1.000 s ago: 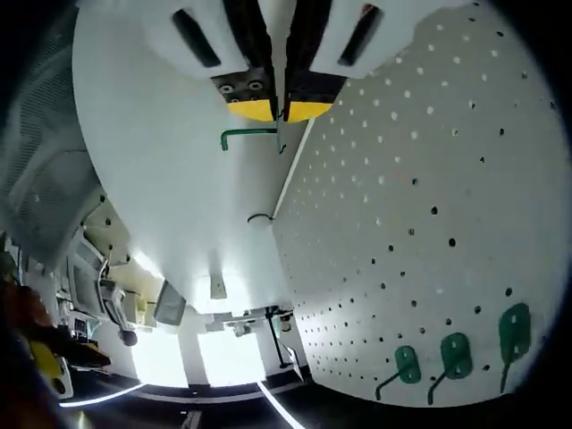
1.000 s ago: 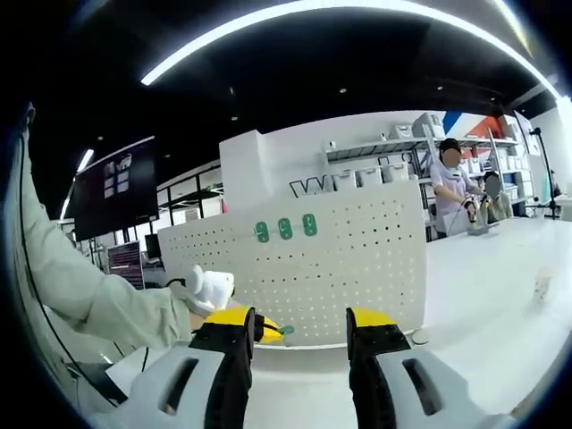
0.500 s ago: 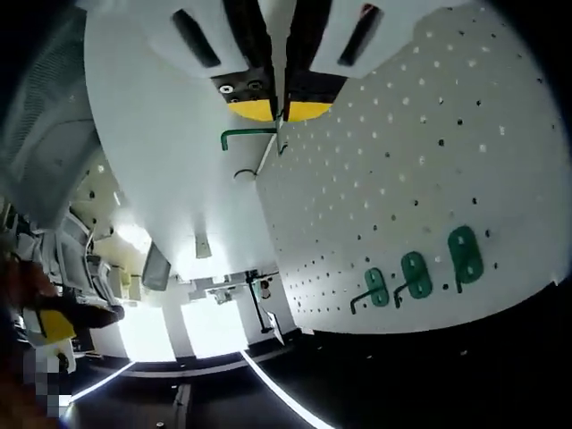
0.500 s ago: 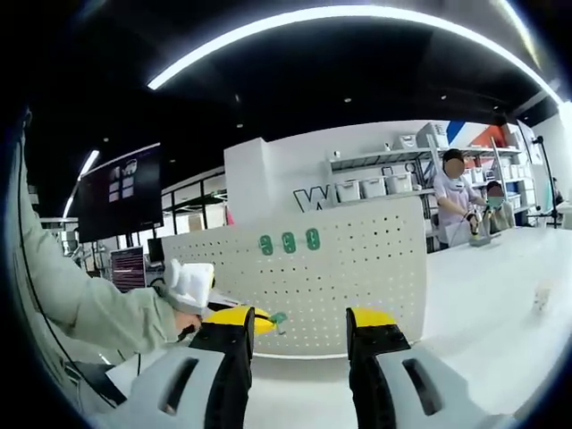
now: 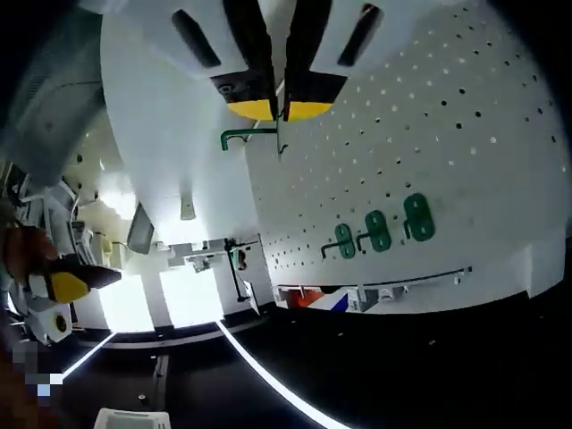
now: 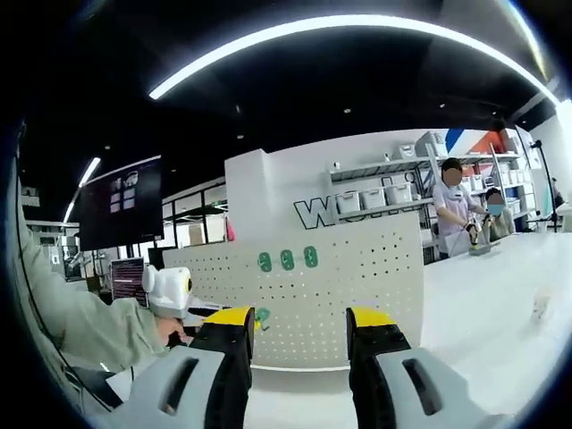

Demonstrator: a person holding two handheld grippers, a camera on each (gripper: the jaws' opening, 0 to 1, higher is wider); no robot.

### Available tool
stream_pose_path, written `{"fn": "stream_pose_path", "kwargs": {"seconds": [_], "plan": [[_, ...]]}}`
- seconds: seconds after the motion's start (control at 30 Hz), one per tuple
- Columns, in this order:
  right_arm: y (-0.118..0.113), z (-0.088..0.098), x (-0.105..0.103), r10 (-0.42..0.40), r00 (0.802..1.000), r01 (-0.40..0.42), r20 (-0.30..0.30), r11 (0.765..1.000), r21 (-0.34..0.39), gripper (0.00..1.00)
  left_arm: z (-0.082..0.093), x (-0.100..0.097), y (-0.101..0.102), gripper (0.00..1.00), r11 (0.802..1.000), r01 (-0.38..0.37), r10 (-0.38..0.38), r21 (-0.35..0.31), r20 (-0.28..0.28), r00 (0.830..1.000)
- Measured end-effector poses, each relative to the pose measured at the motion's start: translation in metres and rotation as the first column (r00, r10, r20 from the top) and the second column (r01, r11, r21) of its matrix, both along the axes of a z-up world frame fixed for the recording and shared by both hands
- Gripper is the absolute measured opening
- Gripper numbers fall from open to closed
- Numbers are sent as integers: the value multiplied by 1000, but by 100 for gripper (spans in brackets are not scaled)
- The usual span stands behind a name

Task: Insert the hook assembly into the mounting plate slot until the hook locks in place.

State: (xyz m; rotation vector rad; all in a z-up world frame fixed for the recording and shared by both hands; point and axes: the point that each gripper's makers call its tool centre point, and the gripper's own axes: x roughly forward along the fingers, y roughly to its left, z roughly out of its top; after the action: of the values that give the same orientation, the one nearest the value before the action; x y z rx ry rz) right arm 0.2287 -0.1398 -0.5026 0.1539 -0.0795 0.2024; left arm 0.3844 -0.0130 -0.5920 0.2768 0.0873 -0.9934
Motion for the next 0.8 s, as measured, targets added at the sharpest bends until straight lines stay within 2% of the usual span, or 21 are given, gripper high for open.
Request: {"fn": "stream_pose_path", "kwargs": {"seconds": [0.1, 0.27, 0.3, 0.37, 0.63, 0.8], "plan": [[-2, 5, 1, -3, 1000, 3, 14, 1000, 0, 39, 8, -3, 7, 4, 998, -29, 29, -49, -8, 1000], [-5, 11, 3, -3, 999, 3, 32, 1000, 0, 40, 19, -8, 18, 4, 995, -54, 56, -87, 21, 998], [-5, 11, 3, -2, 999, 3, 38, 1000, -22, 40, 22, -10, 21, 4, 993, -61, 64, -98, 29, 998], [-5, 13, 5, 1, 999, -1, 38, 1000, -7, 40, 26, -10, 25, 4, 990, -79, 84, -115, 35, 996], [-1, 20, 8, 20, 998, -20, 53, 1000, -7, 40, 45, -21, 42, 4, 958, -151, 163, -244, 28, 986], [5, 25, 8, 33, 997, -31, 67, 999, -29, 40, 52, -27, 45, 4, 943, -163, 179, -290, 29, 983]]}}
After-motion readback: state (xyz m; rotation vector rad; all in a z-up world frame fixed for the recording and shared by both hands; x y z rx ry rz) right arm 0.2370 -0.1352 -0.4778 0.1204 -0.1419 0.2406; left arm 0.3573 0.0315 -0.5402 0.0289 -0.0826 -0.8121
